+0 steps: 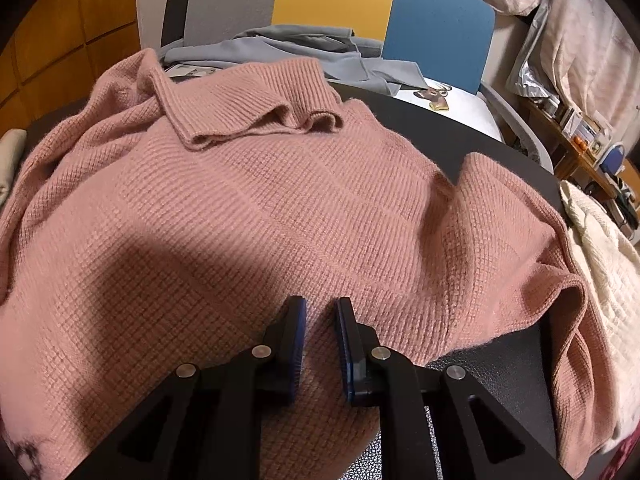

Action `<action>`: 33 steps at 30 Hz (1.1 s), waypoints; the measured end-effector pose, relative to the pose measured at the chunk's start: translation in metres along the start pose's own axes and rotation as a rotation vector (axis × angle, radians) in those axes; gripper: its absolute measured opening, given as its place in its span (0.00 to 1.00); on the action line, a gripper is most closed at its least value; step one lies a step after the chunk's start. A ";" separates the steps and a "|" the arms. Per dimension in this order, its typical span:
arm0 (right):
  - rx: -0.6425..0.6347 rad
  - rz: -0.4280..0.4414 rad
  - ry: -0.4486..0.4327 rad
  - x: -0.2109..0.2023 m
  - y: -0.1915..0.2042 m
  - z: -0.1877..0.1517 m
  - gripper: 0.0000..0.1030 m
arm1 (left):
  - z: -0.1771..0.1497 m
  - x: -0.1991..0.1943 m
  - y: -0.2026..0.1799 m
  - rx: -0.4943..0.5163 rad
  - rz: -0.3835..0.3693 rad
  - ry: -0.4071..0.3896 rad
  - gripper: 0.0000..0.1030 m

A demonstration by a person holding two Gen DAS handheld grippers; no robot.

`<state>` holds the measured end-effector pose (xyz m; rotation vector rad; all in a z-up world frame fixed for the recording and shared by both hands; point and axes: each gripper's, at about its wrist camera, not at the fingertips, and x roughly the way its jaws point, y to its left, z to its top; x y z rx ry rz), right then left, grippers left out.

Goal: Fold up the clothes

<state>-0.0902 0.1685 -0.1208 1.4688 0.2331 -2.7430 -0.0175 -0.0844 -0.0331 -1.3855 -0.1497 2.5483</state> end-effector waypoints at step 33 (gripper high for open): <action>-0.045 0.044 0.063 0.003 -0.005 0.015 0.20 | 0.102 0.018 0.198 -0.261 0.497 -0.076 0.07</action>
